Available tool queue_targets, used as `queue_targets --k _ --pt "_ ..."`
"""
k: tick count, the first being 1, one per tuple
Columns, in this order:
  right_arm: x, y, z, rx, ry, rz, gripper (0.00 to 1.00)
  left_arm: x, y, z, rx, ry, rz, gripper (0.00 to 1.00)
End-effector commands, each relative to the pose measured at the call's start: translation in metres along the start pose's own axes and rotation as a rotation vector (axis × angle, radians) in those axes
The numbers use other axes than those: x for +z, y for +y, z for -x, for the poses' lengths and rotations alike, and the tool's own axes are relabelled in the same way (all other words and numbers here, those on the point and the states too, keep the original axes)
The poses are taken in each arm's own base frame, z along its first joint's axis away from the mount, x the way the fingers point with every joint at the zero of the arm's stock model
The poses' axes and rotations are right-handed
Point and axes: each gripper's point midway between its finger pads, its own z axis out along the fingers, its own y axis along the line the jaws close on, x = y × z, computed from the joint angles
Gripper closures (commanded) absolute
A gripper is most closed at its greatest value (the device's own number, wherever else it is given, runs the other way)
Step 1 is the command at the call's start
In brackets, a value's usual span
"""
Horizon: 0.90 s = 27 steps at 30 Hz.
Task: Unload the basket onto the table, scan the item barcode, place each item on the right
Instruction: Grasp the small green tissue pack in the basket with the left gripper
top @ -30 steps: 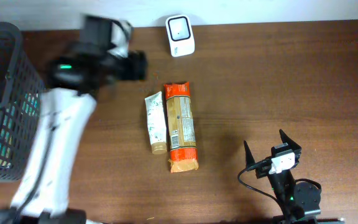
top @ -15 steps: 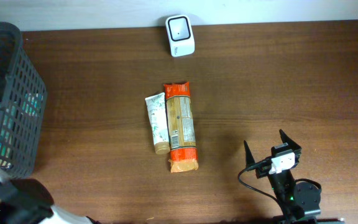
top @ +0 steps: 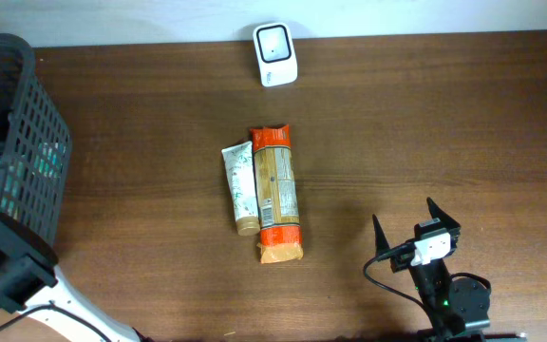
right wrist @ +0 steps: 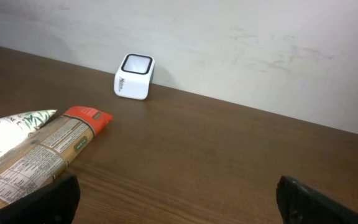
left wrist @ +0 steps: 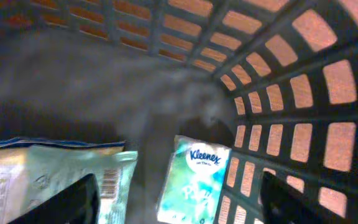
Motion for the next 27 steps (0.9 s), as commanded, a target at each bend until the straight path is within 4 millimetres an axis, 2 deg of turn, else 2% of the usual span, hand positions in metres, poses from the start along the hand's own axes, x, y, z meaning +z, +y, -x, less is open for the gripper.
queue_targets --k 1,5,9,12,14,15,16,17,18,19,21,23,26,27 --pt "0.000 0.000 -0.002 0.009 0.002 0.000 0.01 0.018 -0.003 -0.007 0.025 0.016 -0.060 0.26" --pt "0.000 0.000 -0.002 0.009 0.002 -0.001 0.01 0.051 0.001 -0.032 -0.006 0.097 -0.094 0.29" --pt "0.000 0.000 -0.002 0.009 0.002 -0.001 0.01 0.070 -0.004 -0.045 -0.004 0.126 -0.154 0.33" --pt "0.000 0.000 -0.002 0.009 0.002 -0.001 0.01 0.081 -0.005 -0.055 -0.016 0.155 -0.172 0.40" --pt "0.000 0.000 -0.002 0.009 0.002 -0.001 0.01 0.094 -0.006 -0.071 -0.040 0.207 -0.193 0.48" --pt "0.000 0.000 -0.002 0.009 0.002 -0.001 0.01 0.098 -0.006 -0.076 -0.046 0.219 -0.198 0.52" --pt "0.000 0.000 -0.002 0.009 0.002 -0.001 0.01 0.101 -0.006 -0.079 -0.050 0.227 -0.201 0.73" --pt "0.000 0.000 -0.002 0.009 0.002 -0.001 0.01 0.101 -0.005 -0.078 -0.049 0.225 -0.201 0.85" --pt "0.000 0.000 -0.002 0.009 0.002 -0.001 0.01 0.101 -0.005 -0.077 -0.048 0.222 -0.199 0.95" --pt "0.000 0.000 -0.002 0.009 0.002 -0.001 0.01 0.099 -0.005 -0.074 -0.046 0.216 -0.197 1.00" --pt "0.000 0.000 -0.002 0.009 0.002 -0.001 0.01 0.089 -0.004 -0.065 -0.042 0.203 -0.190 1.00" --pt "0.000 0.000 -0.002 0.009 0.002 -0.001 0.01 0.058 -0.005 -0.035 -0.021 0.143 -0.165 1.00" --pt "0.000 0.000 -0.002 0.009 0.002 -0.001 0.01 -0.005 -0.004 0.021 -0.078 0.006 -0.075 1.00" --pt "0.000 0.000 -0.002 0.009 0.002 -0.001 0.01 -0.045 -0.003 0.047 -0.127 -0.073 -0.012 1.00"
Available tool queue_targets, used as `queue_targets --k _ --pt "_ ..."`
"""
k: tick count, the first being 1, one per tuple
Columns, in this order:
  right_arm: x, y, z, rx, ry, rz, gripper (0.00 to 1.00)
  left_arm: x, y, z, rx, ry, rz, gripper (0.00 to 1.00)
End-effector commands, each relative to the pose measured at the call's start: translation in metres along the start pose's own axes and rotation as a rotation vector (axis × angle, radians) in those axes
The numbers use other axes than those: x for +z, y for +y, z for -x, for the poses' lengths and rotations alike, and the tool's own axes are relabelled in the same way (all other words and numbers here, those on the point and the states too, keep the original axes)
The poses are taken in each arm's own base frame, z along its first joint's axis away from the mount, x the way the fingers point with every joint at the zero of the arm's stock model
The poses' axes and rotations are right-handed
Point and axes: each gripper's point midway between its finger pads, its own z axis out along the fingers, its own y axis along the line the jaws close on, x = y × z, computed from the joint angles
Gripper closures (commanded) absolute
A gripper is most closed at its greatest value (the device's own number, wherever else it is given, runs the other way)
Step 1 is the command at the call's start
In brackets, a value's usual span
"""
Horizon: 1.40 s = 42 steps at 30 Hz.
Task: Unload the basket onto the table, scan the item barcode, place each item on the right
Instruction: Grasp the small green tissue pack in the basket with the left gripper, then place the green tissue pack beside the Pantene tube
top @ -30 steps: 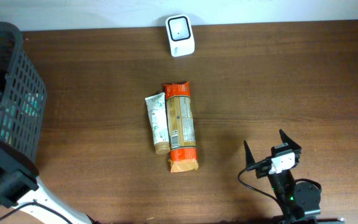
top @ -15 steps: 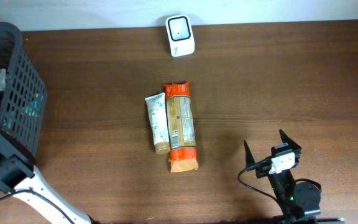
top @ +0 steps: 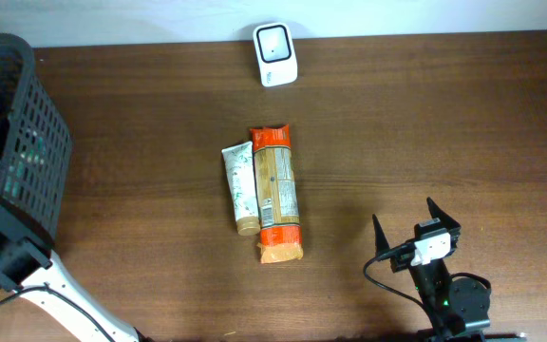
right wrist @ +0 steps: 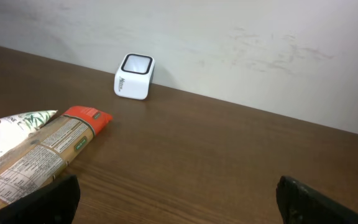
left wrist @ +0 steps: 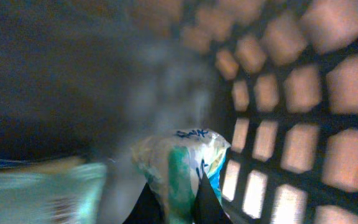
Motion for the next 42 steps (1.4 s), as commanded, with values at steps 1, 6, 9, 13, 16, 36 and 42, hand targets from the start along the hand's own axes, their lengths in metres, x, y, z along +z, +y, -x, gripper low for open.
queue_targets --k 1,6,9,13,16,36,42 --pt "0.000 0.000 -0.002 0.009 0.002 -0.001 0.01 -0.126 -0.022 0.064 -0.102 -0.263 0.158 1.00" --pt "0.000 0.000 -0.002 0.009 0.002 -0.001 0.01 -0.265 -0.119 0.074 -0.105 -0.507 0.105 1.00" --pt "0.000 0.000 -0.002 0.009 0.002 -0.001 0.01 -0.251 -0.194 0.034 -0.058 -0.342 -0.008 1.00" --pt "0.000 0.000 -0.002 0.009 0.002 0.000 0.01 -0.170 -0.273 -0.009 0.071 -0.043 -0.113 1.00" --pt "0.000 0.000 -0.002 0.009 0.002 -0.001 0.01 -0.097 -0.310 -0.051 0.161 0.158 -0.118 1.00" --pt "0.000 0.000 -0.002 0.009 0.002 -0.001 0.01 0.111 -0.385 -0.218 0.176 0.295 -0.044 1.00" --pt "0.000 0.000 -0.002 0.009 0.002 -0.001 0.01 0.113 -0.408 -0.227 0.232 0.272 -0.058 0.92"
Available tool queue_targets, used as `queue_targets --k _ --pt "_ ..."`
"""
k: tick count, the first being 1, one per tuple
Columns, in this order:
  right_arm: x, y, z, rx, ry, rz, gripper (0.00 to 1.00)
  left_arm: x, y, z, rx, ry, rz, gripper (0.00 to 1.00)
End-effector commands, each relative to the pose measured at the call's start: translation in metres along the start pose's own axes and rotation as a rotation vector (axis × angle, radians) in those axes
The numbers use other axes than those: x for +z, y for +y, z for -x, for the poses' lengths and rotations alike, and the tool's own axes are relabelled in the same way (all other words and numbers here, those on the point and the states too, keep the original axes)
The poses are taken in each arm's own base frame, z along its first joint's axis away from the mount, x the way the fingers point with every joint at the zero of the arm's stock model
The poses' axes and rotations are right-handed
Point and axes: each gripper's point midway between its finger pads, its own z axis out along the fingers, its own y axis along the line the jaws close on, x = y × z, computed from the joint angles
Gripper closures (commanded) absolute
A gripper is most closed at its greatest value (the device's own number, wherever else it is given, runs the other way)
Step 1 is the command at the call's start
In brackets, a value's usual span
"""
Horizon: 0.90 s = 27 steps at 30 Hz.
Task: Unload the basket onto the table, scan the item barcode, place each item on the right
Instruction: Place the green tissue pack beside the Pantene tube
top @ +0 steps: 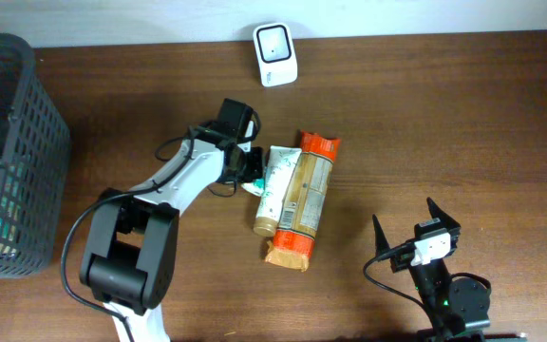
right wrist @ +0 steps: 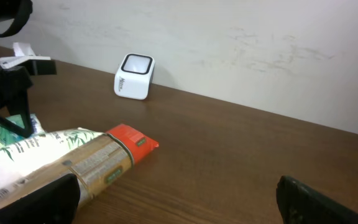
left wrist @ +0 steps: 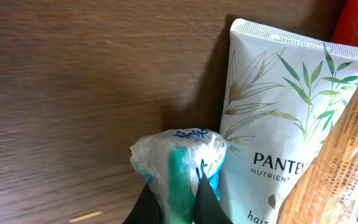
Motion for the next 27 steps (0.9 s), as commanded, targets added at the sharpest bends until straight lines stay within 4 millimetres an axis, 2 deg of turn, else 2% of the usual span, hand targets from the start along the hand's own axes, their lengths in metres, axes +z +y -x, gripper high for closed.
queue_targets --k 1,3,5,7,9,11,12,13,14,15,16,18,19,20,21,22,23,24,26,27 --pt "0.000 0.000 -0.002 0.009 0.002 -0.001 0.01 -0.001 0.000 -0.004 -0.012 -0.002 0.015 0.76" --pt "0.000 0.000 -0.002 0.009 0.002 -0.001 0.01 -0.001 0.003 -0.004 -0.014 -0.003 0.030 0.43" --pt "0.000 0.000 -0.002 0.009 0.002 -0.001 0.01 -0.002 0.004 -0.004 0.004 0.001 0.031 0.29" --pt "0.000 0.000 -0.002 0.009 0.002 0.000 0.01 -0.013 0.004 -0.002 0.064 0.007 0.039 0.28" --pt "0.000 0.000 -0.002 0.009 0.002 -0.001 0.01 -0.045 0.009 0.018 0.070 -0.048 0.087 0.26" --pt "0.000 0.000 -0.002 0.009 0.002 -0.001 0.01 -0.101 0.012 0.052 0.088 -0.164 0.106 0.24" --pt "0.000 0.000 -0.002 0.009 0.002 -0.001 0.01 -0.138 0.016 0.072 0.100 -0.242 0.107 0.22" --pt "0.000 0.000 -0.002 0.009 0.002 -0.001 0.01 -0.183 0.026 0.092 0.102 -0.337 0.124 0.18" --pt "0.000 0.000 -0.002 0.009 0.002 -0.001 0.01 -0.238 0.045 0.111 0.090 -0.453 0.167 0.18" --pt "0.000 0.000 -0.002 0.009 0.002 -0.001 0.01 -0.272 0.062 0.119 0.072 -0.526 0.206 0.14" --pt "0.000 0.000 -0.002 0.009 0.002 -0.001 0.01 -0.314 0.088 0.126 0.026 -0.615 0.265 0.15" --pt "0.000 0.000 -0.002 0.009 0.002 -0.001 0.01 -0.381 0.147 0.120 -0.108 -0.746 0.400 0.14" --pt "0.000 0.000 -0.002 0.009 0.002 -0.001 0.01 -0.405 0.181 0.110 -0.185 -0.784 0.460 0.14" --pt "0.000 0.000 -0.002 0.009 0.002 -0.001 0.01 -0.419 0.206 0.101 -0.241 -0.798 0.498 0.14" --pt "0.000 0.000 -0.002 0.009 0.002 -0.001 0.01 -0.434 0.249 0.082 -0.340 -0.801 0.563 0.16" --pt "0.000 0.000 -0.002 0.009 0.002 -0.001 0.01 -0.442 0.284 0.066 -0.422 -0.793 0.613 0.23" --pt "0.000 0.000 -0.002 0.009 0.002 -0.001 0.01 -0.445 0.302 0.057 -0.464 -0.784 0.637 0.24" --pt "0.000 0.000 -0.002 0.009 0.002 -0.001 0.01 -0.446 0.333 0.043 -0.534 -0.763 0.671 0.25" --pt "0.000 0.000 -0.002 0.009 0.002 -0.001 0.01 -0.436 0.368 0.026 -0.612 -0.704 0.697 0.25" --pt "0.000 0.000 -0.002 0.009 0.002 -0.001 0.01 -0.422 0.386 0.014 -0.655 -0.641 0.700 0.25"
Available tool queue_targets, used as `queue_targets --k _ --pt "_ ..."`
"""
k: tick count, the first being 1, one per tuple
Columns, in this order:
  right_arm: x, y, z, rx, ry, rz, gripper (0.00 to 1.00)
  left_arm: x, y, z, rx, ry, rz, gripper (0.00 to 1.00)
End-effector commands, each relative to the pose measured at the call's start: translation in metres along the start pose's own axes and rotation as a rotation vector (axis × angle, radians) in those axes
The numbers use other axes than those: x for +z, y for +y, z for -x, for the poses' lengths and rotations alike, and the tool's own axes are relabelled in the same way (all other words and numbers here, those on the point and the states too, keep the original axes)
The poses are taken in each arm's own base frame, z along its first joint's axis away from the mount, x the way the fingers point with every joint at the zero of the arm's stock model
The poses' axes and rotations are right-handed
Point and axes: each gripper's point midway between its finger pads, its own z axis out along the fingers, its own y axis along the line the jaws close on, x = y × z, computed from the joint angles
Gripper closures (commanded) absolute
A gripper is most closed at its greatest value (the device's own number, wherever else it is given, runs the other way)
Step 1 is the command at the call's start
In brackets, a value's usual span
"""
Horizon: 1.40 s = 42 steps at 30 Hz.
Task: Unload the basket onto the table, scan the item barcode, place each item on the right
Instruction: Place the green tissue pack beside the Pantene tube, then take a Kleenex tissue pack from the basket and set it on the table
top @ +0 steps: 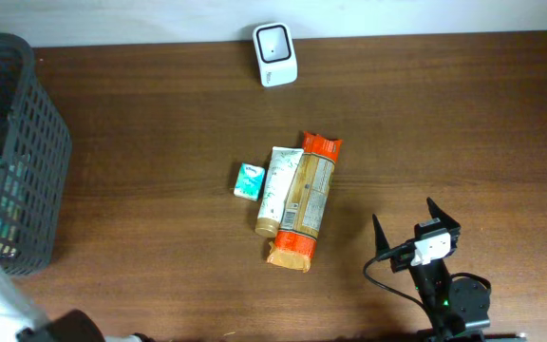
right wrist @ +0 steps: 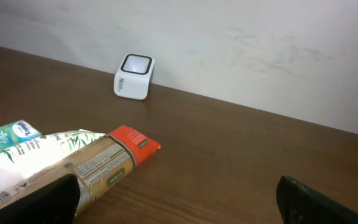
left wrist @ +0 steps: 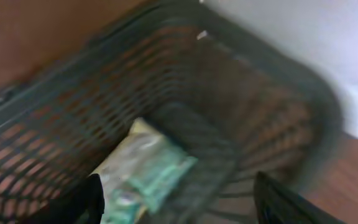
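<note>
A small green-and-white Kleenex tissue pack (top: 248, 180) lies flat on the table, just left of a white Pantene tube (top: 275, 188) and a brown-and-orange packet (top: 304, 201). The white barcode scanner (top: 275, 42) stands at the far edge, also in the right wrist view as the scanner (right wrist: 134, 76). My left gripper (left wrist: 179, 204) is open and holds nothing; it hangs above the black mesh basket (left wrist: 247, 130). My right gripper (right wrist: 179, 202) is open near the front edge, well right of the packet (right wrist: 104, 165) and the tissue pack (right wrist: 11, 134).
The basket (top: 12, 142) stands at the table's left end. A green-and-white bag (left wrist: 145, 171) lies inside it. A pale wall runs behind the scanner. Bare wood lies between the items and the right gripper (top: 405, 223).
My left gripper was shut on the tissue pack beside the Pantene tube. The pack now lies on the table there, and the gripper is open over the basket at the left.
My left gripper was open inside the basket over the tissue pack, then shut on it there. Then it held the pack beside the tube, and the tube and packet had shifted right and tilted. Now the pack lies released on the table. The right arm stayed still.
</note>
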Motion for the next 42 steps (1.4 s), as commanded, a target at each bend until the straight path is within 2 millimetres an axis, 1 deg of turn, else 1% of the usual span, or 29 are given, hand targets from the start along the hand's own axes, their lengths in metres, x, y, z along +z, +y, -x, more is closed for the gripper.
queue_targets --k 1,2,3,5,6,8,9,11,12,17,19,20,22,23,24,25,27,28,30,31,33,34,35,36,37,38,39,40,42 --pt "0.000 0.000 -0.002 0.009 0.002 -0.001 0.01 0.051 0.037 -0.039 -0.021 0.176 0.082 0.25" --pt "0.000 0.000 -0.002 0.009 0.002 -0.001 0.01 0.060 0.043 -0.048 -0.026 0.212 0.094 0.25" --pt "0.000 0.000 -0.002 0.009 0.002 -0.001 0.01 0.084 0.053 -0.072 -0.001 0.296 0.103 0.23" --pt "0.000 0.000 -0.002 0.009 0.002 -0.001 0.01 0.105 0.054 -0.093 0.071 0.369 0.071 0.21" --pt "0.000 0.000 -0.002 0.009 0.002 -0.001 0.01 0.124 0.056 -0.112 0.130 0.426 0.051 0.20" --pt "0.000 0.000 -0.002 0.009 0.002 -0.001 0.01 0.151 0.049 -0.134 0.233 0.487 -0.029 0.18" --pt "0.000 0.000 -0.002 0.009 0.002 -0.001 0.01 0.165 0.036 -0.146 0.294 0.508 -0.127 0.19" --pt "0.000 0.000 -0.002 0.009 0.002 -0.001 0.01 0.181 0.017 -0.160 0.335 0.515 -0.256 0.18" --pt "0.000 0.000 -0.002 0.009 0.002 -0.001 0.01 0.189 0.012 -0.165 0.332 0.519 -0.282 0.18" --pt "0.000 0.000 -0.002 0.009 0.002 -0.001 0.01 0.223 0.007 -0.205 0.314 0.601 -0.323 0.21" --pt "0.000 0.000 -0.002 0.009 0.002 -0.001 0.01 0.230 -0.001 -0.214 0.323 0.610 -0.363 0.23" --pt "0.000 0.000 -0.002 0.009 0.002 -0.001 0.01 0.233 -0.008 -0.219 0.327 0.614 -0.385 0.26" --pt "0.000 0.000 -0.002 0.009 0.002 -0.001 0.01 0.238 -0.017 -0.228 0.340 0.631 -0.399 0.38" --pt "0.000 0.000 -0.002 0.009 0.002 -0.001 0.01 0.239 -0.021 -0.231 0.346 0.638 -0.404 0.54" --pt "0.000 0.000 -0.002 0.009 0.002 -0.001 0.01 0.239 -0.021 -0.232 0.352 0.640 -0.399 0.82" --pt "0.000 0.000 -0.002 0.009 0.002 -0.001 0.01 0.239 -0.022 -0.231 0.353 0.638 -0.399 1.00" --pt "0.000 0.000 -0.002 0.009 0.002 -0.001 0.01 0.236 -0.021 -0.227 0.353 0.639 -0.396 1.00" --pt "0.000 0.000 -0.002 0.009 0.002 -0.001 0.01 0.232 -0.021 -0.223 0.353 0.637 -0.396 1.00" --pt "0.000 0.000 -0.002 0.009 0.002 -0.001 0.01 0.225 -0.022 -0.202 0.302 0.611 -0.373 1.00" --pt "0.000 0.000 -0.002 0.009 0.002 -0.001 0.01 0.210 -0.023 -0.159 0.233 0.528 -0.339 1.00" --pt "0.000 0.000 -0.002 0.009 0.002 -0.001 0.01 0.186 -0.025 -0.109 0.155 0.421 -0.311 1.00" --pt "0.000 0.000 -0.002 0.009 0.002 -0.001 0.01 0.152 -0.026 -0.058 0.085 0.304 -0.298 1.00" --pt "0.000 0.000 -0.002 0.009 0.002 -0.001 0.01 0.127 -0.027 -0.029 0.041 0.234 -0.293 1.00" --pt "0.000 0.000 -0.002 0.009 0.002 -0.001 0.01 0.089 -0.031 0.006 0.001 0.138 -0.311 1.00" --pt "0.000 0.000 -0.002 0.009 0.002 -0.001 0.01 0.043 -0.040 0.036 -0.009 0.040 -0.349 1.00" --pt "0.000 0.000 -0.002 0.009 0.002 -0.001 0.01 0.011 -0.048 0.048 0.006 -0.011 -0.381 1.00" --pt "0.000 0.000 -0.002 0.009 0.002 -0.001 0.01 -0.031 -0.064 0.049 0.033 -0.038 -0.421 1.00" --pt "0.000 0.000 -0.002 0.009 0.002 -0.001 0.01 -0.052 -0.080 0.036 0.057 -0.002 -0.456 1.00" --pt "0.000 0.000 -0.002 0.009 0.002 -0.001 0.01 -0.072 -0.116 -0.003 0.116 0.131 -0.524 1.00"
